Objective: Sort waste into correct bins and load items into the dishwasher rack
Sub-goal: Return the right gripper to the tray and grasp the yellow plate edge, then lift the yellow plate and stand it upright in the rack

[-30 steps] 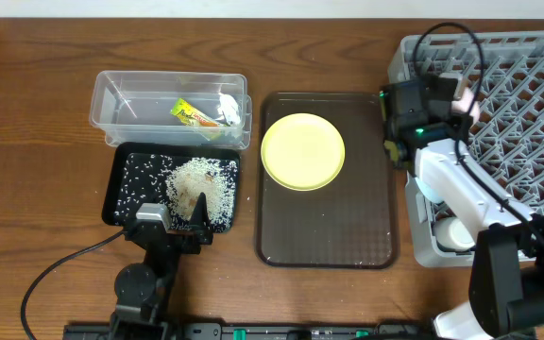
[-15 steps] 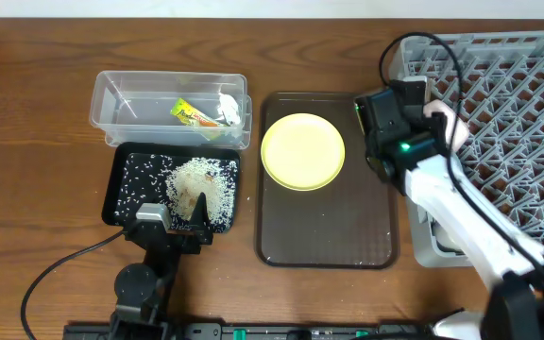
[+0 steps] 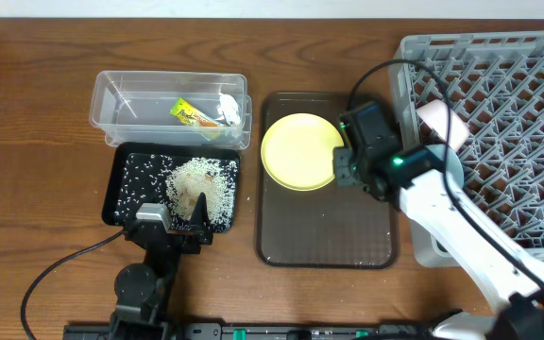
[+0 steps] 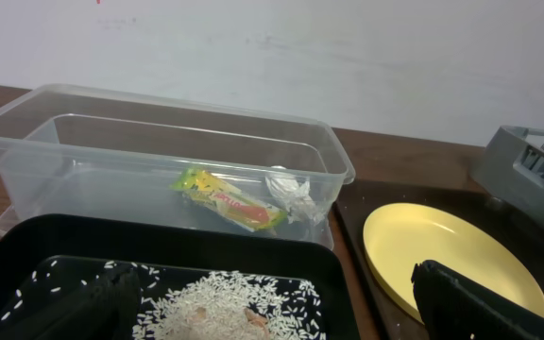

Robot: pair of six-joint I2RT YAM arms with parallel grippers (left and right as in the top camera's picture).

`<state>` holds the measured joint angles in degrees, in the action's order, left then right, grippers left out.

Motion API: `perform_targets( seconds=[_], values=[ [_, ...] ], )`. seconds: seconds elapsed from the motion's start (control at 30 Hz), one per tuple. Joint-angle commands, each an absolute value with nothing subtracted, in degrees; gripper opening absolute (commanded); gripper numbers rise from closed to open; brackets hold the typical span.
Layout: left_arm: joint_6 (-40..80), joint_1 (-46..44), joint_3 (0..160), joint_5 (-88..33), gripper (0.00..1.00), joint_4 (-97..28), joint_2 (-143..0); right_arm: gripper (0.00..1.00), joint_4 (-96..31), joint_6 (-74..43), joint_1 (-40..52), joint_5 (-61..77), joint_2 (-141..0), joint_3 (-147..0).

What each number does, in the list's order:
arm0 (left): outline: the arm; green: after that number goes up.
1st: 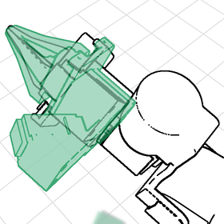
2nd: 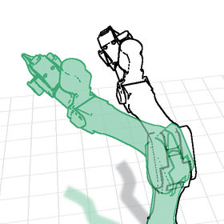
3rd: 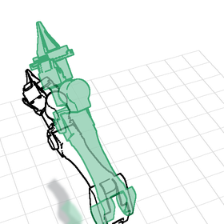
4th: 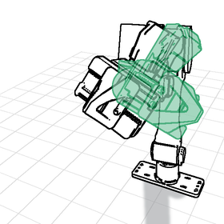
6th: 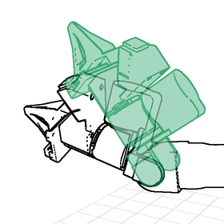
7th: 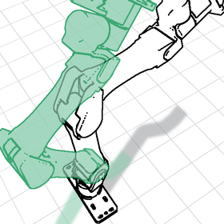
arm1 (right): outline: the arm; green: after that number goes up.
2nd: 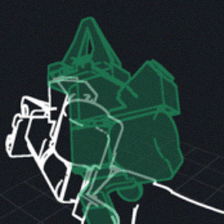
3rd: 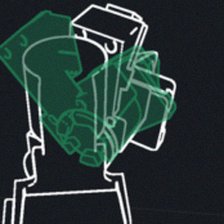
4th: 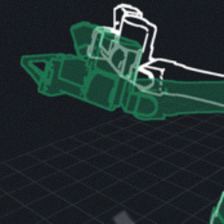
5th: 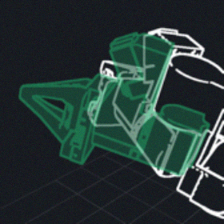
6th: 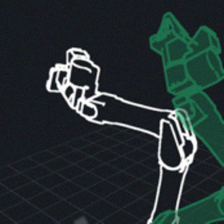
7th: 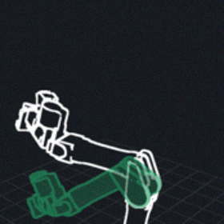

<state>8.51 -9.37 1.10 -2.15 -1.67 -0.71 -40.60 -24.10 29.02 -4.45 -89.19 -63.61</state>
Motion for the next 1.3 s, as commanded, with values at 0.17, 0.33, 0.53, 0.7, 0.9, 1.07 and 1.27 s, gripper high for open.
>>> perform_targets(
  seconds=[0.17, 0.33, 0.53, 0.7, 0.9, 1.07, 1.27],
  values=[
    [7.5, -9.0, 0.2, -0.6, 0.94, -4.0, -0.6, 0.50, -34.0, -37.8, 29.3, -1.1, -103.2, -62.5],
    [7.5, -9.0, 0.2, -0.6, 0.94, -4.0, -0.6, 0.45, -29.3, -43.0, 29.3, -0.9, -108.7, -62.5],
    [7.5, -9.0, 0.2, -0.6, 0.94, -4.0, -0.6, 0.01, -32.8, -43.2, 28.4, -1.8, -107.3, -62.6],
    [7.5, -9.0, 0.2, -0.6, 0.94, -4.0, -0.6, 0.01, -35.4, -37.1, 26.3, -6.9, -97.8, -62.6],
    [7.5, -9.0, 0.2, -0.6, 0.94, -4.0, -0.6, 0.01, -35.6, -26.7, 25.5, -24.9, -80.2, -62.6],
    [7.5, -9.0, 0.2, -0.6, 0.94, -4.0, -0.6, 0.01, -35.4, -22.4, 25.4, -46.4, -67.7, -62.6],
    [7.5, -9.0, 0.2, -0.6, 0.94, -4.0, -0.6, 0.01, -35.6, -16.8, 20.4, -59.6, -61.7, -62.6]
  ],
)
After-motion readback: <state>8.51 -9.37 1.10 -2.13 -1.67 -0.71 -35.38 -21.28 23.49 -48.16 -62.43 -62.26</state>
